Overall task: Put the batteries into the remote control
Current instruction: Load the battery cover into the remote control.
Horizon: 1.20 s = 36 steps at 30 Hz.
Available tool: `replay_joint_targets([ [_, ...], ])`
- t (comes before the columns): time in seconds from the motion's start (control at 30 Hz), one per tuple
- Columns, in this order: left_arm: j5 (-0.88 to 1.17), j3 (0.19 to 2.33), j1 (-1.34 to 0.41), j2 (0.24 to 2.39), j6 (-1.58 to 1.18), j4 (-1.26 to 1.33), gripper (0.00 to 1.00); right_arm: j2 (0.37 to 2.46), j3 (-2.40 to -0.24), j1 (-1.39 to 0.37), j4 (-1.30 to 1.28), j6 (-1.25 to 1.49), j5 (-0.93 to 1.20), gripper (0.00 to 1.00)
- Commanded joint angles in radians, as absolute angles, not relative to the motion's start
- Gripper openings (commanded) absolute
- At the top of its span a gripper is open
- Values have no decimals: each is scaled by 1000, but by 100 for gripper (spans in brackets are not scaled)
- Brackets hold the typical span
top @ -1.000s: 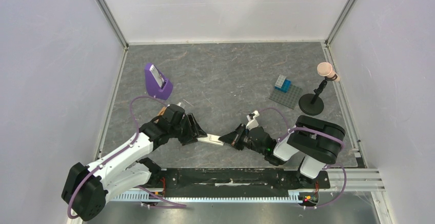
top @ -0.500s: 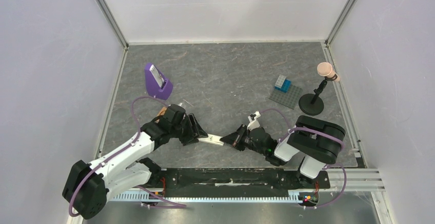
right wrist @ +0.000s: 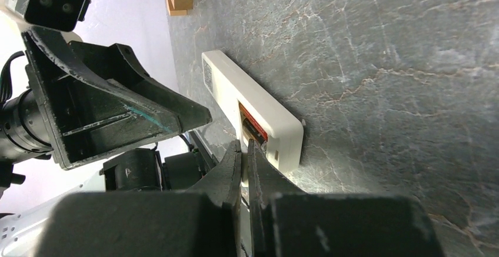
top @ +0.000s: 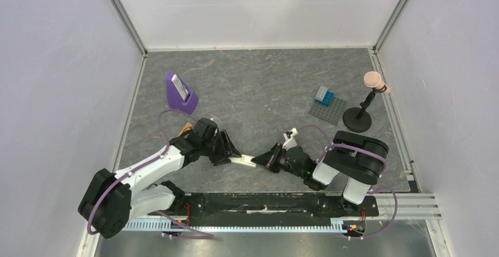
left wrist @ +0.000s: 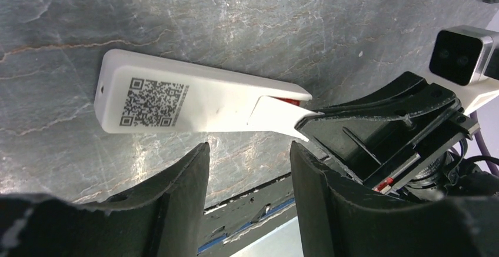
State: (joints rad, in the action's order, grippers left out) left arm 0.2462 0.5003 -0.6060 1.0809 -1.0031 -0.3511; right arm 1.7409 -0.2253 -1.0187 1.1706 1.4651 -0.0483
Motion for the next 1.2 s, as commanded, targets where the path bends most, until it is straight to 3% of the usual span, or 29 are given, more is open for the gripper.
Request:
replay_joint_targets([
  [0.0,279,535,-599,1128,-973,-265,58,1768,-222,-1018,1199,1470,-44,0],
  [0.23,319,549,-597,1167,-1004,-188,54,1766,-232,-1019,1126,1485,-41,0],
  [0.63,420,525,-598,1262,-1046,-20,33,1720,-279,-1019,862,1456,-44,2],
  [1.17,429,497,-601,1335,-991,-49,29,1693,-351,-1019,629,1414,-60,7],
])
